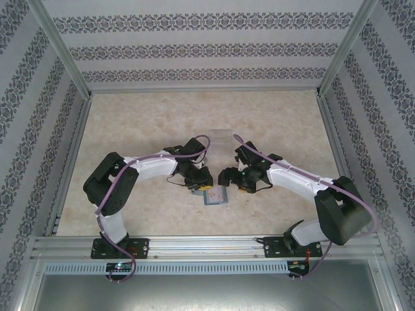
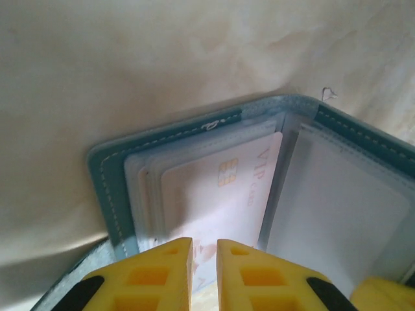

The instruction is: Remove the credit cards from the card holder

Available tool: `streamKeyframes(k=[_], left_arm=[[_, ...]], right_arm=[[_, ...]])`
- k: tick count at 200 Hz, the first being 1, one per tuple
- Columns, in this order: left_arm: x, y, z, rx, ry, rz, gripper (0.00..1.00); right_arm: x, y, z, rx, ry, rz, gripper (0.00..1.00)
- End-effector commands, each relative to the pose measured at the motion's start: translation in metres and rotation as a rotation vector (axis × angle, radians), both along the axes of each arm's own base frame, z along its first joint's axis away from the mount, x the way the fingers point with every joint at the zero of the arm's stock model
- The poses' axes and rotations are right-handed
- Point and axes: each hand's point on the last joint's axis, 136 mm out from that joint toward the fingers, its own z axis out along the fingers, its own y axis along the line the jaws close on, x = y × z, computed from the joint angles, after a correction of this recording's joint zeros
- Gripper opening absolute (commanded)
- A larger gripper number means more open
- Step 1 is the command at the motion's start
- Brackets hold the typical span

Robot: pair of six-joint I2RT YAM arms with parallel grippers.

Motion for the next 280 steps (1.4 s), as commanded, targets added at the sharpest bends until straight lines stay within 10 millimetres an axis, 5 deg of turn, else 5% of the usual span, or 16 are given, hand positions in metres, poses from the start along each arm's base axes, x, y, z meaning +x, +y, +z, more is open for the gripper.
streamKeyframes(k=[1,195,280], left_arm=[[-0.002,-0.01,-0.005,-0.043,0.015,-0.003,0.17],[-0.008,-0.006,-0.016,-0.016,0.038,-0.025,0.16],[-0.008,0.002,-0.01,0.02,0.019,-0.023,0.16]], right_arm=[[-0.002,-0.001,0.007,0.016,-0.005,0.009,0.85],[-0.007,-0.002,0.005,0.022,0.003,0.019,0.96],[-0.007,-0.026,0.004,-0.064,-0.015,-0.023,0.88]])
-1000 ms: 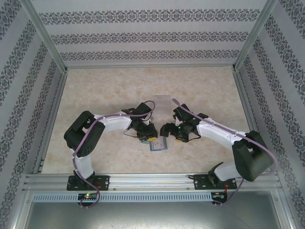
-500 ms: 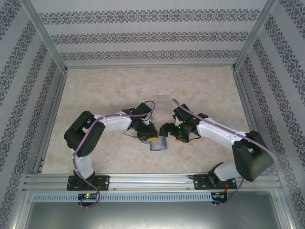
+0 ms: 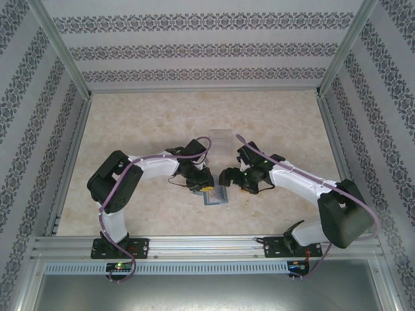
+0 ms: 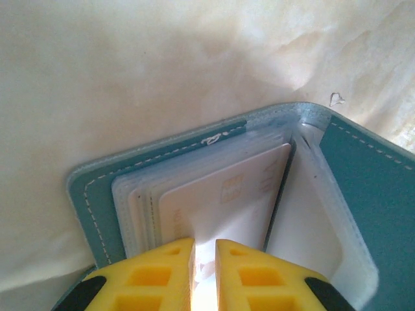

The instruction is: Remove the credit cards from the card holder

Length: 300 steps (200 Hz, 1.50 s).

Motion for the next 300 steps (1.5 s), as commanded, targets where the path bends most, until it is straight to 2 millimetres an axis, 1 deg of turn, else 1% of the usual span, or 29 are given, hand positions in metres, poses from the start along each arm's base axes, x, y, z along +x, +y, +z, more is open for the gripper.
streamKeyframes(k=[1,18,50,77,98,120,150,162,180,219,250,281,300], left_arm=[[-0.007,0.007,-0.001,0.043,-0.005,-0.022,0.16],[-0.007,0.015,0.004,0.082,-0.026,-0.019,0.17],[-0.004,0.031,0.023,0.162,-0.081,-0.03,0.17],[-0.001,0.037,0.039,0.195,-0.118,-0.036,0.18],[0.002,0.033,0.051,0.176,-0.137,-0.039,0.18],[0.004,0.02,0.055,0.143,-0.139,-0.059,0.18],[0.002,-0.003,0.048,0.097,-0.118,-0.088,0.18],[0.001,-0.007,0.041,0.092,-0.105,-0.093,0.17],[0.001,-0.01,0.034,0.089,-0.093,-0.094,0.17],[-0.001,-0.008,0.017,0.108,-0.067,-0.1,0.16],[-0.006,-0.004,0.001,0.134,-0.042,-0.106,0.15],[-0.009,0.001,-0.005,0.154,-0.036,-0.105,0.14],[-0.01,0.004,-0.007,0.16,-0.034,-0.104,0.14]], right_arm=[[-0.003,-0.019,0.0,-0.062,-0.016,-0.013,0.88],[-0.004,-0.026,0.001,-0.079,-0.018,-0.019,0.86],[-0.006,-0.039,-0.002,-0.132,-0.01,-0.02,0.83],[-0.006,-0.049,-0.003,-0.189,-0.008,-0.015,0.79],[-0.006,-0.059,-0.003,-0.254,-0.013,-0.013,0.79],[-0.005,-0.068,-0.003,-0.315,-0.016,-0.007,0.84],[-0.004,-0.075,-0.001,-0.387,-0.032,0.006,0.84],[-0.004,-0.078,-0.001,-0.427,-0.035,0.012,0.84],[-0.004,-0.085,-0.003,-0.492,-0.038,0.026,0.82],[-0.002,-0.085,-0.012,-0.577,-0.029,0.072,0.76],[-0.001,-0.084,-0.023,-0.639,-0.013,0.105,0.76],[-0.003,-0.083,-0.034,-0.683,0.007,0.133,0.76],[-0.003,-0.082,-0.036,-0.698,0.013,0.143,0.76]])
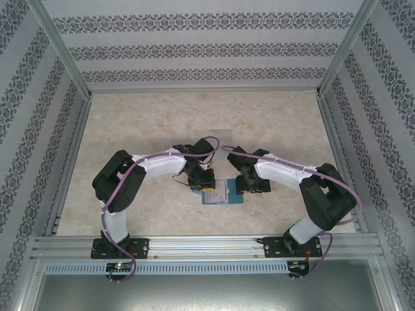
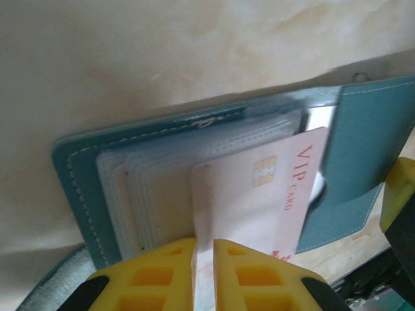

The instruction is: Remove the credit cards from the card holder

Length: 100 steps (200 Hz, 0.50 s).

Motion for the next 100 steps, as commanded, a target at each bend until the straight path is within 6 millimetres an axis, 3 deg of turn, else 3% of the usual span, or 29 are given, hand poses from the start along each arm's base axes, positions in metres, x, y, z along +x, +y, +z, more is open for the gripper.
streamKeyframes(k=[1,44,100], left_arm=[[-0.004,0.003,-0.007,0.014,0.002,-0.008,0.14],[-0.005,0.005,-0.006,0.019,0.003,-0.015,0.14],[-0.003,0.005,-0.002,0.011,-0.005,-0.014,0.14]], right_arm=[[0.004,-0.002,0.002,-0.056,-0.008,0.026,0.76],[0.006,0.005,0.015,-0.03,-0.032,0.039,0.75],[0.01,0.026,0.048,0.125,-0.098,0.028,0.71]])
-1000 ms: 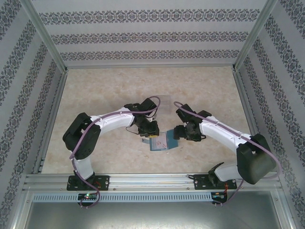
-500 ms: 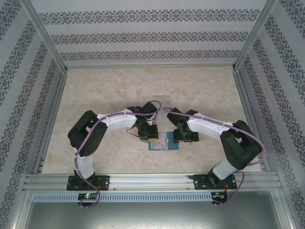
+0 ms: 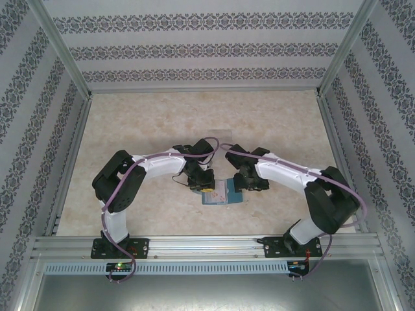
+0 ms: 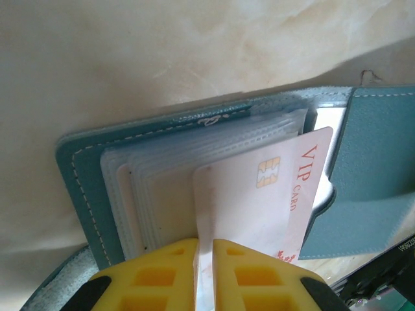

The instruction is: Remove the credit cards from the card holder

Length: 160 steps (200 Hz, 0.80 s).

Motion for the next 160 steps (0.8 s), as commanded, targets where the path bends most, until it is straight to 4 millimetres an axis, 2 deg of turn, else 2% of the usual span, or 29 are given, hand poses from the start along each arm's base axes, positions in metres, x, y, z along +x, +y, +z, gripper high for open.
streamKeyframes(k=[1,20,59,101,134,160], left_arm=[[-0.003,0.005,-0.001,0.012,-0.003,-0.013,0.14],[-0.004,0.005,0.0,0.007,-0.004,-0.016,0.14],[-0.004,0.007,0.001,0.008,-0.008,-0.012,0.13],[-0.004,0.008,0.0,0.009,-0.006,-0.005,0.13],[-0.005,0.008,0.0,0.009,-0.005,-0.004,0.12],[-0.005,0.009,0.0,0.011,-0.006,-0.003,0.12]], right_arm=[[0.003,0.013,0.022,0.08,-0.035,0.005,0.71],[0.005,0.022,0.029,0.137,-0.042,0.003,0.66],[0.009,0.047,0.043,0.295,-0.063,-0.013,0.48],[0.01,0.064,0.059,0.426,-0.091,-0.026,0.38],[0.006,0.095,0.053,0.632,-0.032,-0.047,0.31],[0.002,0.103,0.041,0.708,0.024,-0.078,0.28]])
